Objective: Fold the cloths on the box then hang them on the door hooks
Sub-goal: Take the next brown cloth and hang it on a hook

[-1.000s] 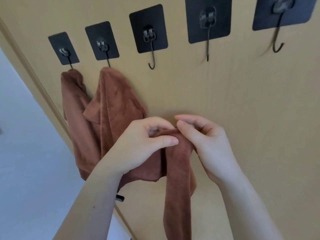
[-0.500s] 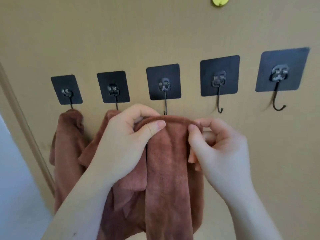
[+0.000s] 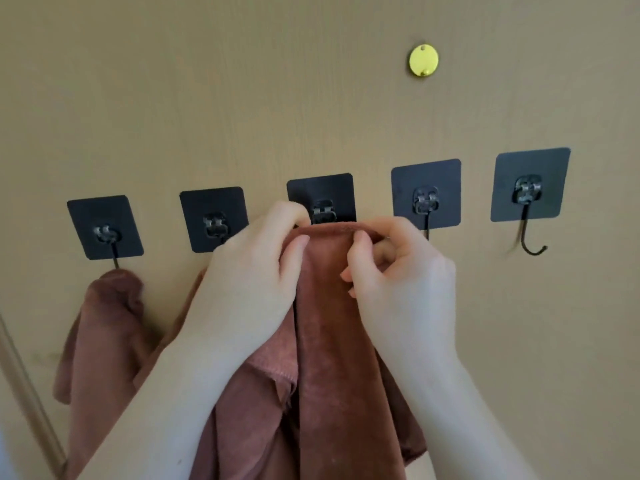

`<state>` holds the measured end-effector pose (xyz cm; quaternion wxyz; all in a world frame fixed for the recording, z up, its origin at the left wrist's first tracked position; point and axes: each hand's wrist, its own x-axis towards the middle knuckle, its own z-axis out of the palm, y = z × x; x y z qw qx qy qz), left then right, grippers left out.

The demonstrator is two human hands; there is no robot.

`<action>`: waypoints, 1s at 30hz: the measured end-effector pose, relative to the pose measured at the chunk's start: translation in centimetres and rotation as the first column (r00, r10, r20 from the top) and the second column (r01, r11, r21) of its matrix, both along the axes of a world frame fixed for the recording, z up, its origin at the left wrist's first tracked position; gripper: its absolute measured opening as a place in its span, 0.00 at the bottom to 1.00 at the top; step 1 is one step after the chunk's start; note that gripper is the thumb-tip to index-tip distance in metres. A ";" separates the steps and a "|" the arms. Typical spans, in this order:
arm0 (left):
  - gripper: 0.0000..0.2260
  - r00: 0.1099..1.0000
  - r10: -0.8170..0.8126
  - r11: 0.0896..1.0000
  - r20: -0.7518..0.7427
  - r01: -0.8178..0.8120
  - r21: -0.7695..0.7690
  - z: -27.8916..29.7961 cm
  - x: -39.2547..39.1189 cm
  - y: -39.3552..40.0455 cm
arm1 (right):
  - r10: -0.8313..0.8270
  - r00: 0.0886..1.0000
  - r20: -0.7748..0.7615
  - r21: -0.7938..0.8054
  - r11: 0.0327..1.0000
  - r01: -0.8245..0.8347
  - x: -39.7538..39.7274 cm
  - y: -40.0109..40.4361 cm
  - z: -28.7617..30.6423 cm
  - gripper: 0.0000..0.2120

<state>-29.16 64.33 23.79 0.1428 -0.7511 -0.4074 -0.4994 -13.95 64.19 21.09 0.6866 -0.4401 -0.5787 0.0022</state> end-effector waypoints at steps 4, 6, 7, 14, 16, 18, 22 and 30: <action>0.05 0.996 0.018 0.998 -0.092 -0.013 0.059 -1.0 0.1 0.5 | -0.024 0.999 0.021 -0.064 0.998 0.026 -0.1 0.7 -1.0 0.03; 0.06 0.993 0.010 0.999 -0.116 -0.005 0.050 -1.5 0.1 0.5 | -0.052 0.999 -0.003 -0.045 0.998 0.051 -0.3 1.0 -1.5 0.03; 0.07 0.992 0.007 0.999 -0.127 -0.002 0.043 -1.7 0.1 0.5 | -0.066 0.998 -0.017 -0.032 0.997 0.065 -0.4 1.0 -1.6 0.03; 0.11 0.978 0.073 0.995 -0.198 -0.058 0.077 -2.2 0.1 0.5 | -0.004 1.000 -0.023 -0.091 0.996 0.002 0.0 1.1 -2.4 0.05; 0.11 0.974 0.049 0.996 -0.222 -0.031 0.081 -2.0 0.2 0.5 | 0.036 0.999 -0.011 -0.118 0.992 -0.037 0.4 0.9 -2.6 0.04; 0.13 0.975 -0.021 1.000 -0.220 0.025 0.018 -2.0 0.3 0.4 | 0.060 0.998 0.018 -0.157 0.986 -0.056 0.7 0.6 -3.0 0.06; 0.14 0.984 -0.166 0.955 -0.070 0.143 -0.258 -1.4 0.2 -0.1 | 0.093 0.993 0.072 -0.186 0.980 -0.078 1.0 -0.2 -4.5 0.12; 0.09 0.979 -0.202 0.827 -0.028 0.155 -0.541 0.7 0.2 -1.0 | 0.325 0.943 -0.068 -0.291 0.898 -0.331 1.8 -1.1 -4.6 0.12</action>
